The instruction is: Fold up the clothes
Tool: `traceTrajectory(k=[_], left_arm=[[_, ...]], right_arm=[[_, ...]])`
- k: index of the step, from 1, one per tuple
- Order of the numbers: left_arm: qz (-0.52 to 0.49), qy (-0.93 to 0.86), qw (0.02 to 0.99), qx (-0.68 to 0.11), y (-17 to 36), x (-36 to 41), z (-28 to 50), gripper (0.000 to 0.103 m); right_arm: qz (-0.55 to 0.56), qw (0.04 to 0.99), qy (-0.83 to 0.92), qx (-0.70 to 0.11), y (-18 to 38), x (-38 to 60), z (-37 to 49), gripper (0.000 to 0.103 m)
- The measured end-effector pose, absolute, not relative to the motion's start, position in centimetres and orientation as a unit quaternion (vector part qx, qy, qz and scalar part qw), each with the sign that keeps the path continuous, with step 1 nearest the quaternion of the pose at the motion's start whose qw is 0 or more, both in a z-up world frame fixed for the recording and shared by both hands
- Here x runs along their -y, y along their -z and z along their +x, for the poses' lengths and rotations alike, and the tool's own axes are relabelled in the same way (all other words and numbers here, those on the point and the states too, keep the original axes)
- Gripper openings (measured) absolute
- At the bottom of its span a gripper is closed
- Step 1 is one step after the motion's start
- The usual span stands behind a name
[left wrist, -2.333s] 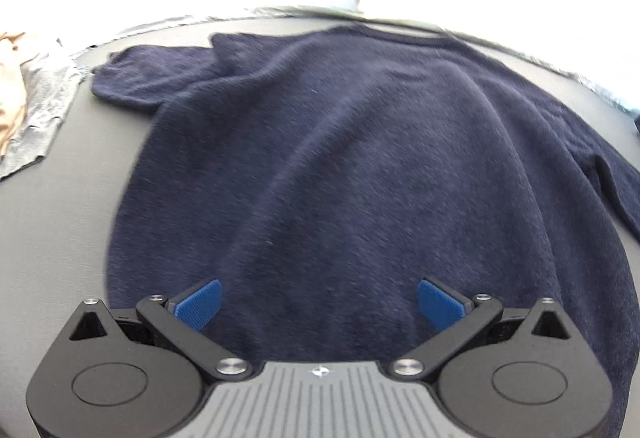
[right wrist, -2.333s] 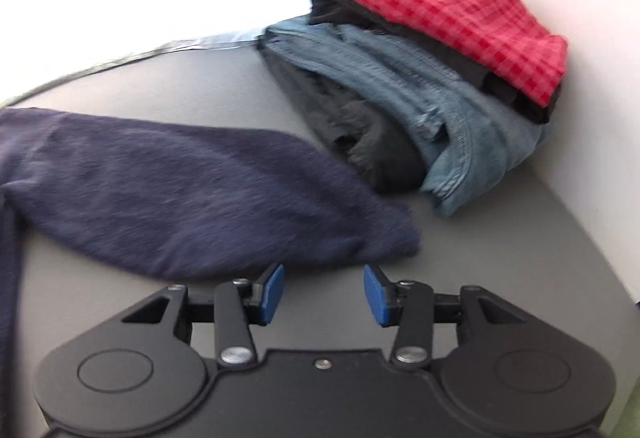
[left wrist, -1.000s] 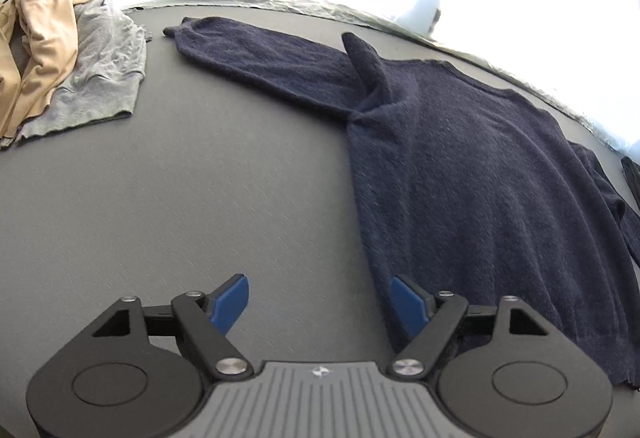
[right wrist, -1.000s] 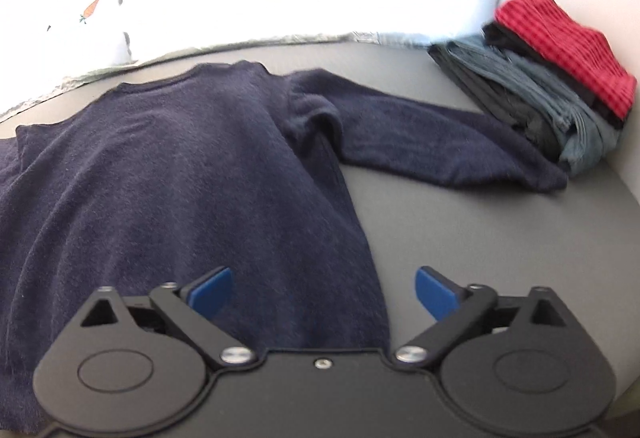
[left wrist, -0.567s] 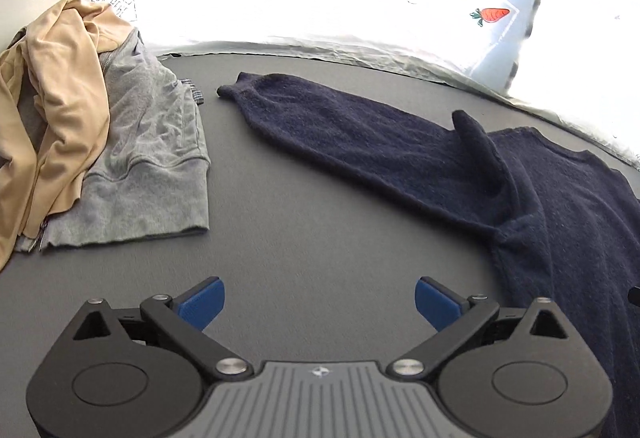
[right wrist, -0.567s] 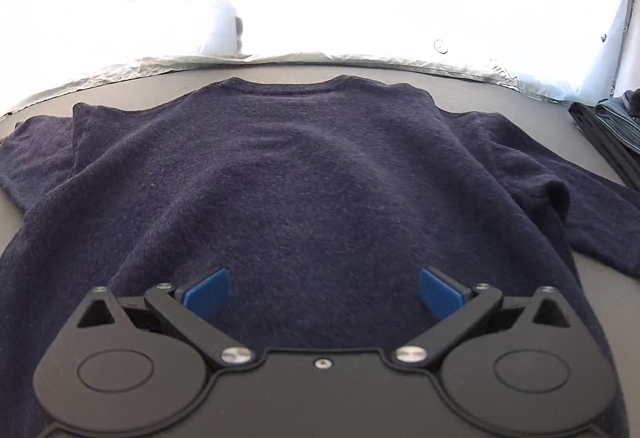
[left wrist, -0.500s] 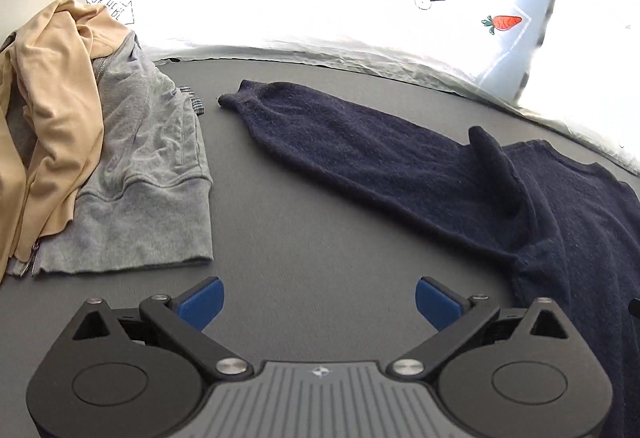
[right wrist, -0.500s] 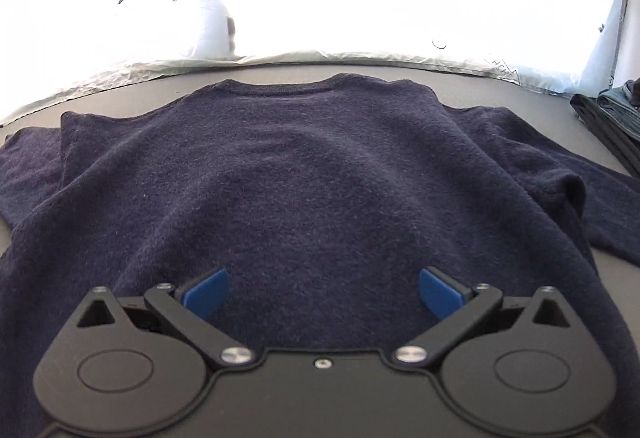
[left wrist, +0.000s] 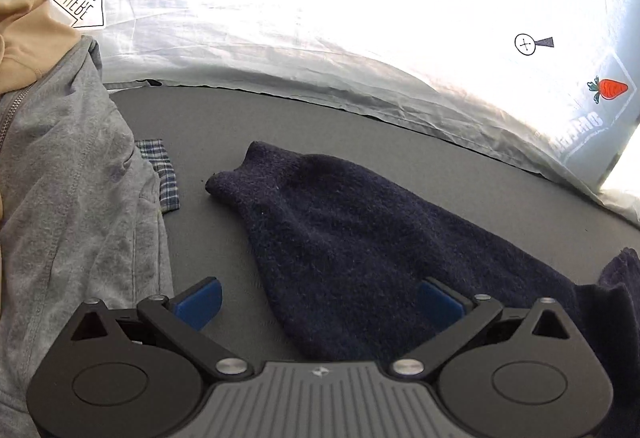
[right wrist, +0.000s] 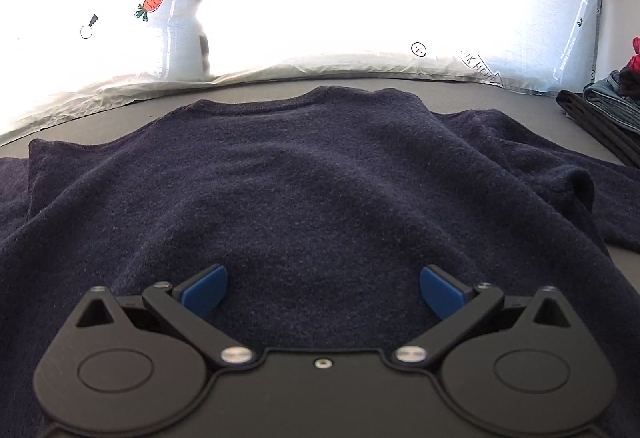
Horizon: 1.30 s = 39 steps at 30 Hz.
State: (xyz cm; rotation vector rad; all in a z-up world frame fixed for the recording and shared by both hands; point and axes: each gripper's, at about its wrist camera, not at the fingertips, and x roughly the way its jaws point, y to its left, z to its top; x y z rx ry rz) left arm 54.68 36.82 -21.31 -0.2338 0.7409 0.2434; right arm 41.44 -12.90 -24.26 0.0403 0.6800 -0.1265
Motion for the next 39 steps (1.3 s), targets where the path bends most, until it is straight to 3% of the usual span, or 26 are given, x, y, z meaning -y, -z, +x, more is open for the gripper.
traceTrajectory(k=[1,4,5,6,8,14,22,26,31,34,37,39], left_arm=[[-0.112,-0.125,0.919,-0.358,21.5,-37.2,55.4,0.101],[-0.108,-0.159,0.920,-0.342,21.6,-37.7,56.7,0.083],[-0.107,-0.174,0.920,-0.336,21.5,-37.7,56.9,0.064],[-0.107,-0.185,0.918,-0.333,21.4,-37.8,57.0,0.037],[-0.118,-0.195,0.917,-0.326,21.0,-38.0,56.7,0.013],[-0.089,-0.218,0.933,-0.272,16.7,-36.7,52.8,0.012],[-0.032,-0.307,0.921,-0.238,11.0,-34.8,41.5,0.012],[-0.052,-0.332,0.900,-0.278,11.9,-34.3,35.6,0.013],[-0.036,-0.333,0.874,-0.352,16.9,-32.9,32.4,0.017],[-0.057,-0.335,0.861,-0.379,18.1,-33.1,31.8,0.023],[-0.063,-0.351,0.855,-0.377,17.2,-32.7,31.5,0.037],[-0.061,-0.347,0.864,-0.361,16.2,-31.9,31.1,0.058]], right_arm=[[0.020,0.941,0.063,-0.333,24.3,12.9,41.6,0.103],[0.020,0.940,0.064,-0.333,24.3,12.9,41.8,0.103],[0.020,0.940,0.064,-0.333,24.3,12.9,41.8,0.103],[0.021,0.940,0.064,-0.333,24.3,13.0,41.8,0.103],[0.021,0.940,0.064,-0.333,24.3,13.0,41.8,0.103],[0.023,0.941,0.064,-0.333,24.3,13.1,41.8,0.103],[0.025,0.940,0.064,-0.333,24.2,13.2,41.9,0.103],[0.026,0.941,0.063,-0.333,24.1,13.1,41.9,0.103],[0.024,0.940,0.063,-0.334,24.1,13.2,42.0,0.103],[0.024,0.940,0.062,-0.336,24.0,13.3,42.1,0.103],[0.018,0.933,0.036,-0.356,23.5,13.6,42.2,0.103],[0.013,0.927,0.009,-0.374,23.1,14.0,41.8,0.103]])
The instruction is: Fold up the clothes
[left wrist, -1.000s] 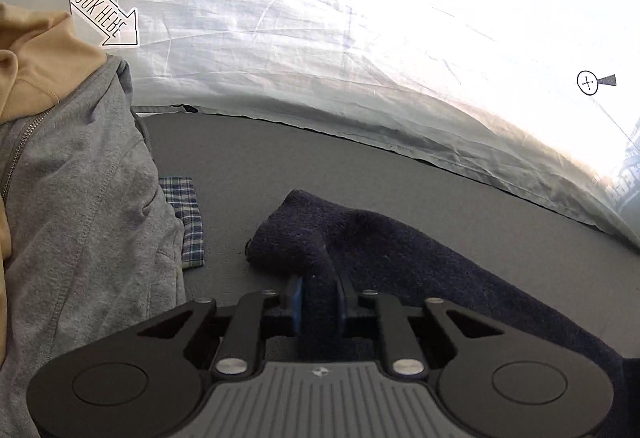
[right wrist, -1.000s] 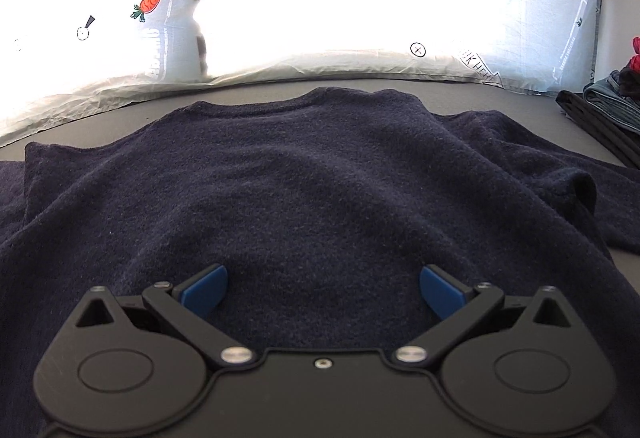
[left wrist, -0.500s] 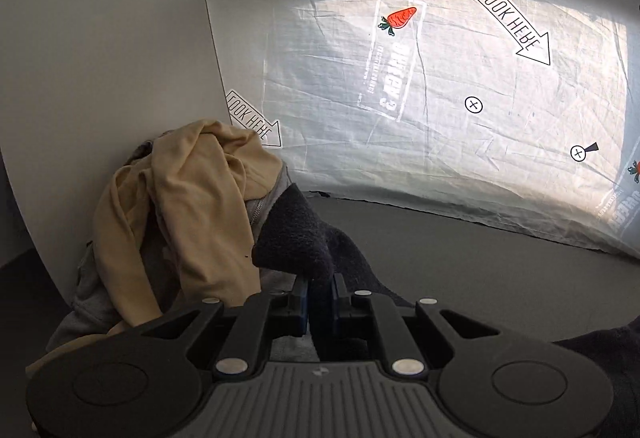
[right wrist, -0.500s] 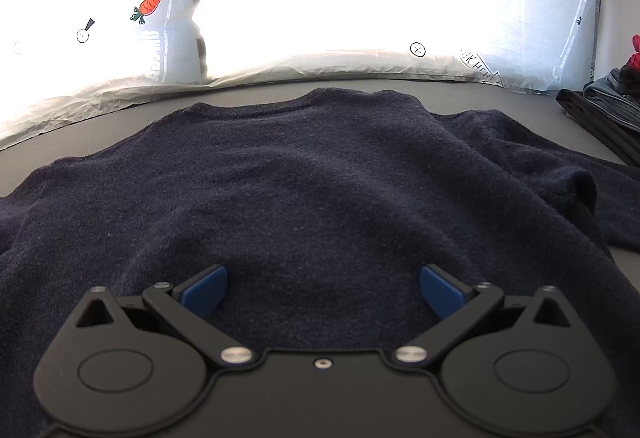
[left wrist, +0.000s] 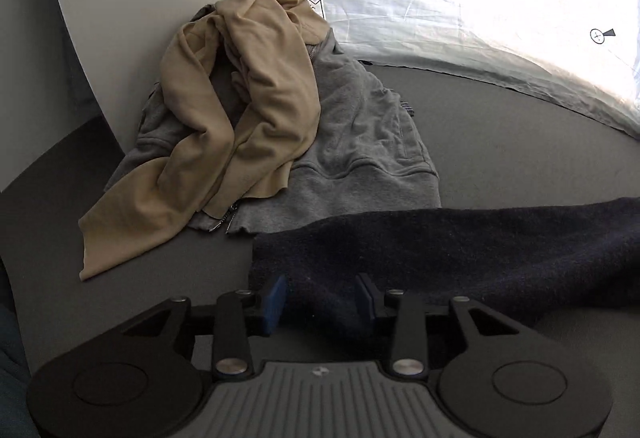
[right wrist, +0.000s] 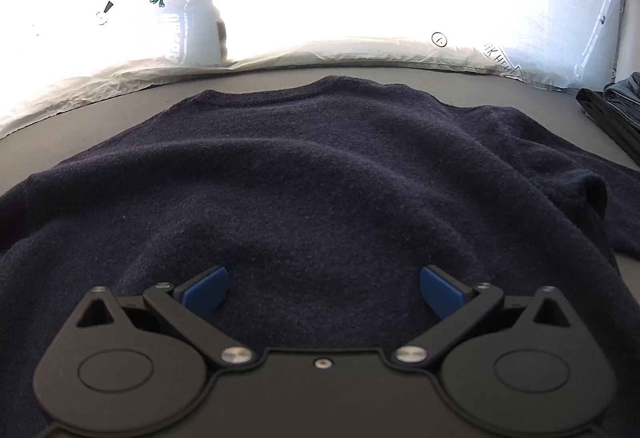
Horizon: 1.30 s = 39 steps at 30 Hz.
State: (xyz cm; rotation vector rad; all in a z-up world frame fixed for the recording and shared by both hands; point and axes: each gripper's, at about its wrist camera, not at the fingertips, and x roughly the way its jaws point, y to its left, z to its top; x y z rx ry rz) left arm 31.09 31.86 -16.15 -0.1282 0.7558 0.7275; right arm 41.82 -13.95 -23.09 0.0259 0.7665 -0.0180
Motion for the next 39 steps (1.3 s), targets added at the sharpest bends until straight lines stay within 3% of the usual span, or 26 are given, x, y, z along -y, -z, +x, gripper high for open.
traceTrajectory(k=[3,9,14,17,20,22,24,25,26,28,30,31,32,39], left_arm=[[-0.053,-0.337,0.876,-0.341,15.0,-30.0,30.5,0.071],[-0.085,-0.280,0.892,-0.345,14.1,-26.0,28.1,0.074],[-0.143,-0.108,0.912,-0.370,14.5,-20.9,26.5,0.077],[-0.152,-0.002,0.913,-0.379,14.8,-17.2,25.9,0.087],[-0.134,0.036,0.900,-0.413,16.8,-12.7,25.8,0.088],[-0.131,0.044,0.887,-0.441,17.9,-10.4,25.7,0.088],[-0.125,0.047,0.875,-0.464,18.9,-8.3,25.5,0.087],[-0.116,0.044,0.874,-0.471,19.1,-7.3,25.3,0.086],[-0.106,0.040,0.872,-0.477,19.4,-6.3,25.2,0.083],[-0.109,0.032,0.868,-0.484,19.8,-5.4,25.0,0.060],[-0.111,0.013,0.866,-0.487,20.4,-4.7,24.7,0.029],[-0.110,0.000,0.867,-0.485,20.5,-4.4,24.5,0.018],[-0.118,-0.006,0.867,-0.484,20.5,-4.5,24.2,0.012],[-0.149,-0.010,0.856,-0.495,19.9,-4.8,21.7,0.010]], right_arm=[[0.002,0.917,-0.024,-0.397,22.6,14.3,40.4,0.103],[0.002,0.905,-0.023,-0.425,21.9,15.3,34.4,0.103],[0.000,0.919,0.075,-0.388,20.0,18.6,28.7,0.103],[0.014,0.919,0.115,-0.378,19.2,21.8,26.7,0.103],[0.059,0.900,0.131,-0.411,20.0,25.4,25.9,0.103],[0.079,0.889,0.131,-0.431,20.6,27.1,25.4,0.101],[0.096,0.887,0.104,-0.440,20.8,28.3,24.7,0.087],[0.102,0.887,0.089,-0.442,20.9,28.8,24.4,0.085],[0.101,0.887,0.076,-0.444,20.9,29.2,24.2,0.080],[0.084,0.887,0.049,-0.451,20.9,29.4,24.0,0.062],[0.063,0.888,0.029,-0.454,20.8,29.4,23.7,0.036],[0.059,0.889,0.020,-0.454,20.7,29.4,23.6,0.028],[0.058,0.889,0.014,-0.454,20.7,29.6,23.4,0.011],[0.039,0.888,0.010,-0.459,19.8,29.7,22.0,0.011]])
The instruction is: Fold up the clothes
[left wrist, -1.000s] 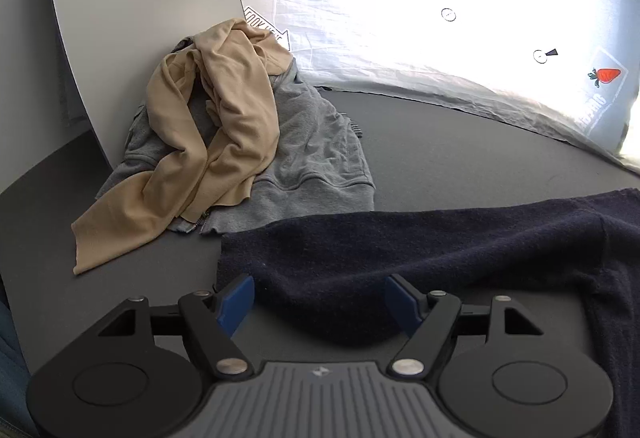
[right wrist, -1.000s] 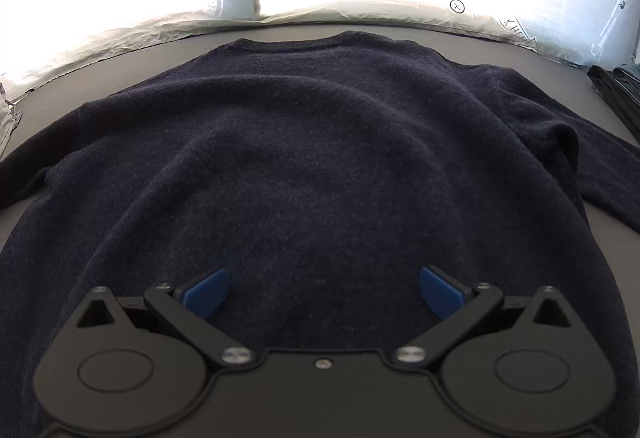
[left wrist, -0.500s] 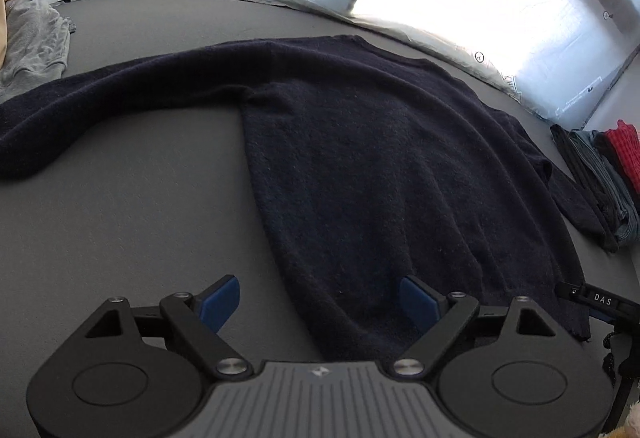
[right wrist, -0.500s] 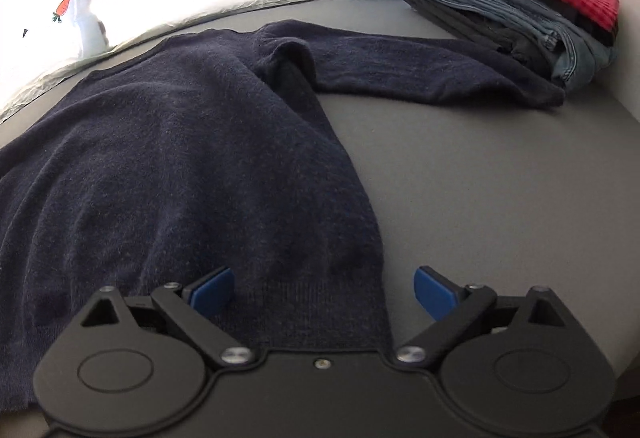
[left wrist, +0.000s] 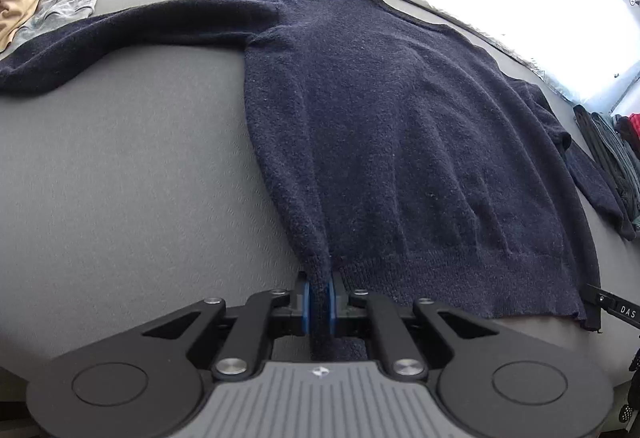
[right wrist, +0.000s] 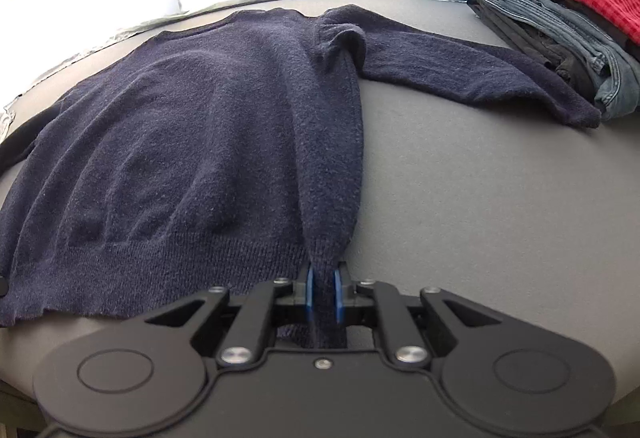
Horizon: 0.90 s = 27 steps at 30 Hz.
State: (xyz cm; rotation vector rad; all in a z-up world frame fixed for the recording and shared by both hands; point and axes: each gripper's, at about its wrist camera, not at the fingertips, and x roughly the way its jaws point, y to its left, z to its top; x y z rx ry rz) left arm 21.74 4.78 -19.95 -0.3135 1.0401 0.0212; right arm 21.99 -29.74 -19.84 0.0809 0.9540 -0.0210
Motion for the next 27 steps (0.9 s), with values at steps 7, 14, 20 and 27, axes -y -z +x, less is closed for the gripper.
traceTrajectory(k=[7,14,20,27], left_arm=[[-0.155,0.002,0.857,-0.492,19.4,-6.0,22.3,0.021],[-0.163,-0.044,0.883,-0.437,17.0,-11.2,22.2,0.050],[-0.226,-0.147,0.873,-0.406,16.7,-20.1,22.4,0.061],[-0.285,-0.210,0.851,-0.387,17.7,-30.3,24.6,0.068]], right_arm=[[0.015,0.888,0.043,-0.458,18.7,28.7,22.2,0.016],[-0.029,0.918,0.097,-0.383,15.8,25.7,23.3,0.033],[-0.011,0.915,0.062,-0.399,17.1,21.3,26.4,0.040],[-0.011,0.904,0.045,-0.424,20.4,14.4,29.7,0.047]])
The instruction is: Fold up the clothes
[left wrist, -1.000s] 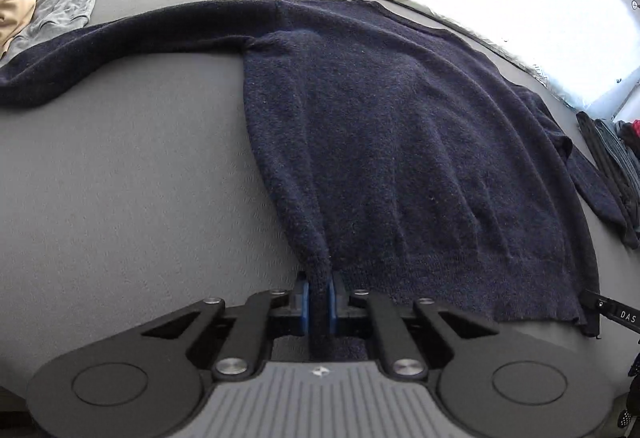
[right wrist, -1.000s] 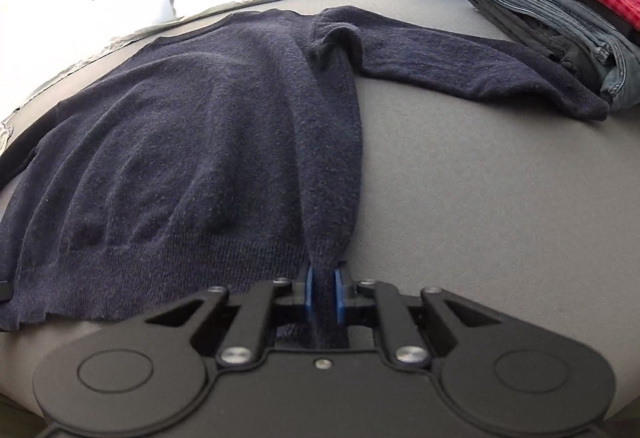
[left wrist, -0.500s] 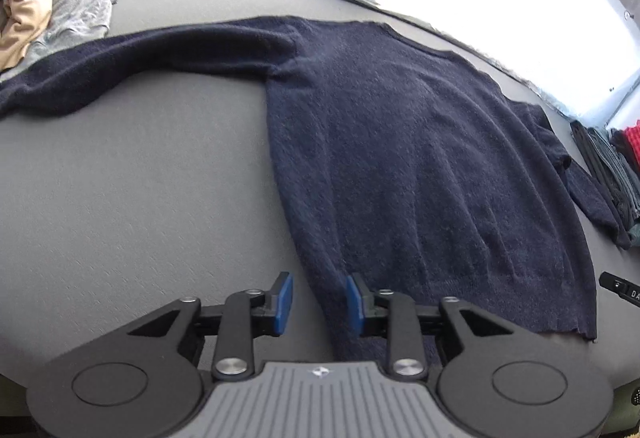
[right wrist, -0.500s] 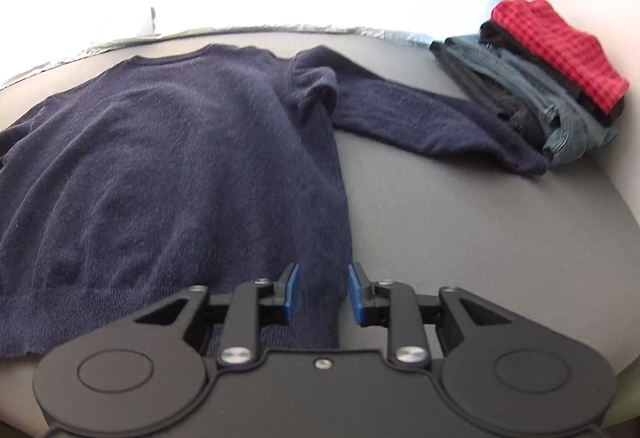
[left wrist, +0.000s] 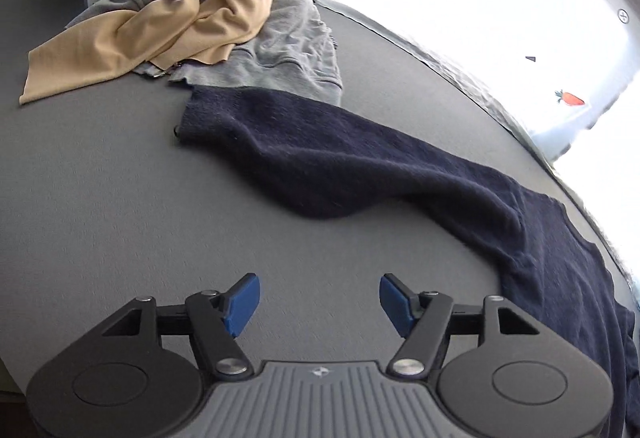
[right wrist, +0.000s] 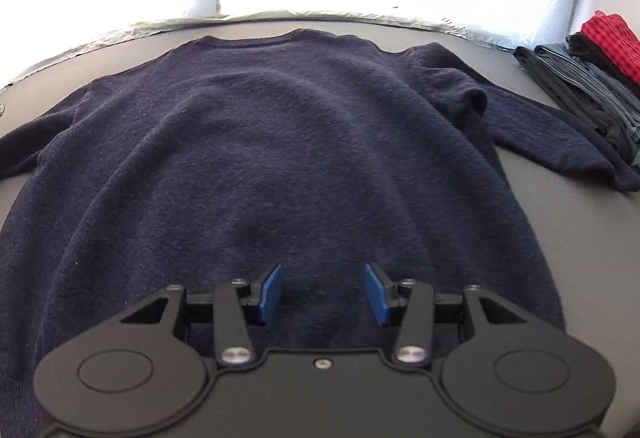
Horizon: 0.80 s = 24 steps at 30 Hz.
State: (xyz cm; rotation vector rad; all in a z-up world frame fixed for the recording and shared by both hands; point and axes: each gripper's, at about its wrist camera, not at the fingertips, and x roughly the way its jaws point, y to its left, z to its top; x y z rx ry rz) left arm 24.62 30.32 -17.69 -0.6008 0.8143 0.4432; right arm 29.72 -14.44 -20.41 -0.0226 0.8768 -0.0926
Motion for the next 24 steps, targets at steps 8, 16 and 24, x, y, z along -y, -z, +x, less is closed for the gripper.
traceTrajectory(k=[8,16,24], left_arm=[[-0.316,-0.264,0.834,-0.367,19.2,-38.0,28.9,0.068],[-0.340,-0.287,0.827,-0.344,19.5,-42.5,31.5,0.028],[-0.253,-0.225,0.917,-0.210,9.8,-42.5,33.1,0.011]], right_arm=[[0.017,0.901,0.093,-0.423,20.9,13.6,31.7,0.061],[0.004,0.896,0.120,-0.427,20.9,13.2,33.1,0.070],[0.005,0.894,0.135,-0.427,20.8,12.9,33.7,0.070]])
